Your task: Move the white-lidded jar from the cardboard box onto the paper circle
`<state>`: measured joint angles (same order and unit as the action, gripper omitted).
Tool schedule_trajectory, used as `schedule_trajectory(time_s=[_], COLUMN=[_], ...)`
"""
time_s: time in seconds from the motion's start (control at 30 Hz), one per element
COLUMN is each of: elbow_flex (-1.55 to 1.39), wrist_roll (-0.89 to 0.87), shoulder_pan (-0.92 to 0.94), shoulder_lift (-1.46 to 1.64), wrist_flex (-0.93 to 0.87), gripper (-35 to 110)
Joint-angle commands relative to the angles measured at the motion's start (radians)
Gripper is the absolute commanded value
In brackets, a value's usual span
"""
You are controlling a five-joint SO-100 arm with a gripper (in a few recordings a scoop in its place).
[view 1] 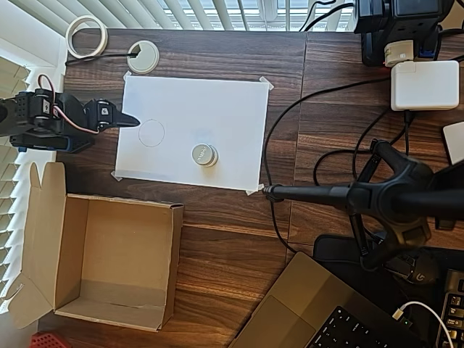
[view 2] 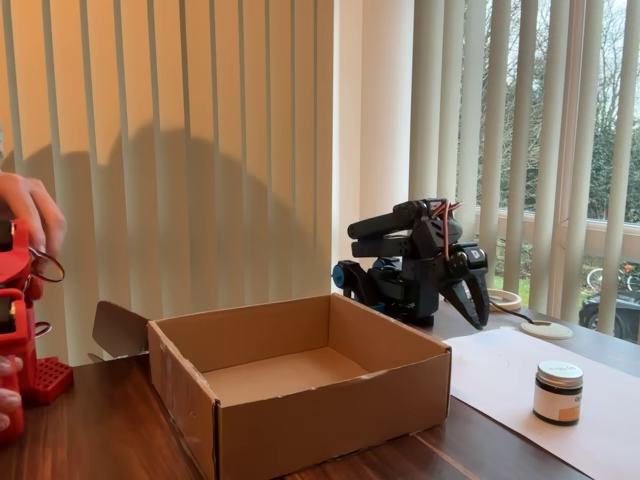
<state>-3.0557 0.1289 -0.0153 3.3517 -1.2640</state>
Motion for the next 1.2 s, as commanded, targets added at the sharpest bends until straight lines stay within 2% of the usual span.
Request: schedule_trajectory(time_s=[0.0, 1.17], elbow_flex=[0.026, 0.034], wrist_roll=[0.02, 0.057], shoulder_pan=[0.021, 0.002], shoulder_lift=[0.063, 0.063], wrist_flex=[-0.038, -0.063], gripper=[0, 0])
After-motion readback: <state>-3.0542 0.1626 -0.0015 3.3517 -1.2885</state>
